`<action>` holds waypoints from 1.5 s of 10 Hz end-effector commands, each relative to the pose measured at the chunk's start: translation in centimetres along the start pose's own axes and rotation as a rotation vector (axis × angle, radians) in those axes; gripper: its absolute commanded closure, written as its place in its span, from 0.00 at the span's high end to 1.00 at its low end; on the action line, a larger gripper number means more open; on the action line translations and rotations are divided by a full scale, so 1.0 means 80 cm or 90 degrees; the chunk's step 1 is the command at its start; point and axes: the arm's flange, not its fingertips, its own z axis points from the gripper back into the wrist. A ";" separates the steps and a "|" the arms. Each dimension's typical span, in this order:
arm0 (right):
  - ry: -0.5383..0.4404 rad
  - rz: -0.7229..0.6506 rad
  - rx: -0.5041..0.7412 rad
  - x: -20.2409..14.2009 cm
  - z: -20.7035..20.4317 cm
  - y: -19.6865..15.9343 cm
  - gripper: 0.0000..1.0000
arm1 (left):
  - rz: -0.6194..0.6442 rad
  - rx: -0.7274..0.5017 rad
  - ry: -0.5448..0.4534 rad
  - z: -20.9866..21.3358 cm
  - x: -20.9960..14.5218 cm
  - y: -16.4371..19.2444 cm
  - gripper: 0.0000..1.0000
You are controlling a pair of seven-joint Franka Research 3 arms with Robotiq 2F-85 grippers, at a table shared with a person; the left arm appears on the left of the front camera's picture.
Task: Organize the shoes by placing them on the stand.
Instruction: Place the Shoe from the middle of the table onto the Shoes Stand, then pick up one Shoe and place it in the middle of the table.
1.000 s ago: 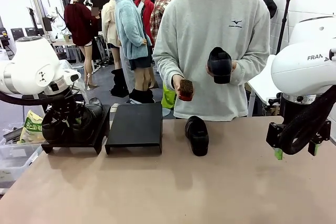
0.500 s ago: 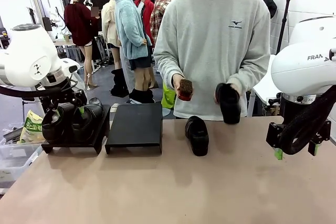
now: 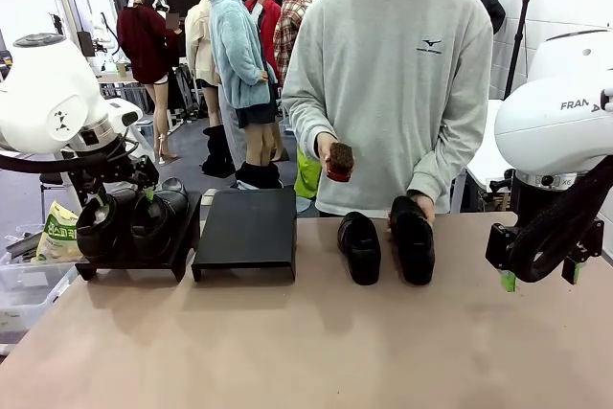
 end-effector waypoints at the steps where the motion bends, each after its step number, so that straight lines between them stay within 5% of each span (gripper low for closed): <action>1: 0.005 -0.003 0.003 0.000 0.002 0.001 1.00 | -0.005 -0.001 -0.001 -0.002 0.003 0.000 1.00; 15: 0.005 -0.003 0.003 0.000 0.002 0.001 1.00 | -0.005 -0.001 -0.001 -0.002 0.003 0.000 1.00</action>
